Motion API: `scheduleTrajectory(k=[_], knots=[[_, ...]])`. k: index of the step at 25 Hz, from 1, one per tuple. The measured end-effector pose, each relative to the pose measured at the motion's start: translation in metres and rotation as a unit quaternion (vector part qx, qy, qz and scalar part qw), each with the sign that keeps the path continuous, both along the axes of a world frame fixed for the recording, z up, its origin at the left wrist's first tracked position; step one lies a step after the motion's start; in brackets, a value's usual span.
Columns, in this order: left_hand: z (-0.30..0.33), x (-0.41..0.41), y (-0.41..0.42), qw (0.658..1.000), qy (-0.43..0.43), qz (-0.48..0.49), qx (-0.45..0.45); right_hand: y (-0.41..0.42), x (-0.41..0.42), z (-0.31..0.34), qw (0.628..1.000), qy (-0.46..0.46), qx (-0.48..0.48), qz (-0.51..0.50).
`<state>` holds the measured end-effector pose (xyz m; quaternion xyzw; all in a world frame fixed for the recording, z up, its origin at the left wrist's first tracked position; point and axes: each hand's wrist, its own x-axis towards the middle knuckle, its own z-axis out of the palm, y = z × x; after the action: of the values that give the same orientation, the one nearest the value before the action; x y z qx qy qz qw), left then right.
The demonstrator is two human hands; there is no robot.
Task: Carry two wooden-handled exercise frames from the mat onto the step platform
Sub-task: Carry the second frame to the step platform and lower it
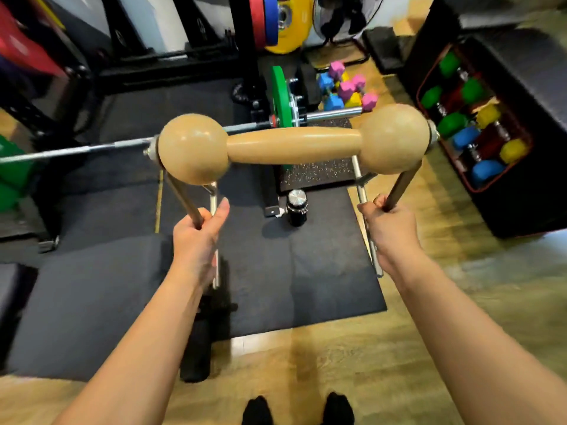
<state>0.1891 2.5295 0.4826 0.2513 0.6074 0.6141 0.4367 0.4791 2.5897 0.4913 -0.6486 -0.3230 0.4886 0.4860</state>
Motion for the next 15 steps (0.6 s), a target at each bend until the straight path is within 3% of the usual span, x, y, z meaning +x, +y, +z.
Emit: scheduleTrajectory(k=[7,15], knots=[[0.256,-0.007,-0.008,0.997,0.057,0.004,0.059,0.006,-0.006,0.251,0.996,-0.006,0.088,0.017],[0.452,-0.023,-0.027,0.987,0.063,0.004,0.148,-0.017,-0.019,0.464,0.982,-0.052,0.177,0.052]])
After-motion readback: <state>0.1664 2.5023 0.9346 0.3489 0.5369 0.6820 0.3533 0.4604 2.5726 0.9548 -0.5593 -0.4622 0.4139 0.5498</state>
